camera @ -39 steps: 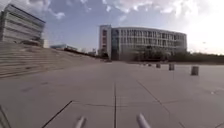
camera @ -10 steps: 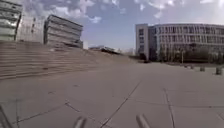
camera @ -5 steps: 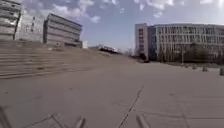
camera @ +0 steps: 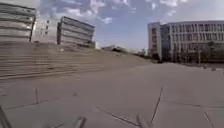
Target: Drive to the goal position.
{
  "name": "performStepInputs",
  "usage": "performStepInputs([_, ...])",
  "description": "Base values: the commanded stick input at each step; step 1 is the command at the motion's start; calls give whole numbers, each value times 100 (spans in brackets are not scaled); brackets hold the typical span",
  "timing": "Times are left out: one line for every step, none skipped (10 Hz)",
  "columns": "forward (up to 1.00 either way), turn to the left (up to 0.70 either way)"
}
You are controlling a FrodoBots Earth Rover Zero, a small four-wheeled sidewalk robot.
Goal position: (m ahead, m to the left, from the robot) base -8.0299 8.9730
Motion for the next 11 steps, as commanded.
performStepInputs([70, 27])
performStepInputs([70, 27])
performStepInputs([70, 27])
performStepInputs([70, 27])
performStepInputs([70, 27])
performStepInputs([70, 27])
performStepInputs([70, 27])
performStepInputs([70, 27])
performStepInputs([70, 27])
performStepInputs([70, 27])
performStepInputs([63, 29])
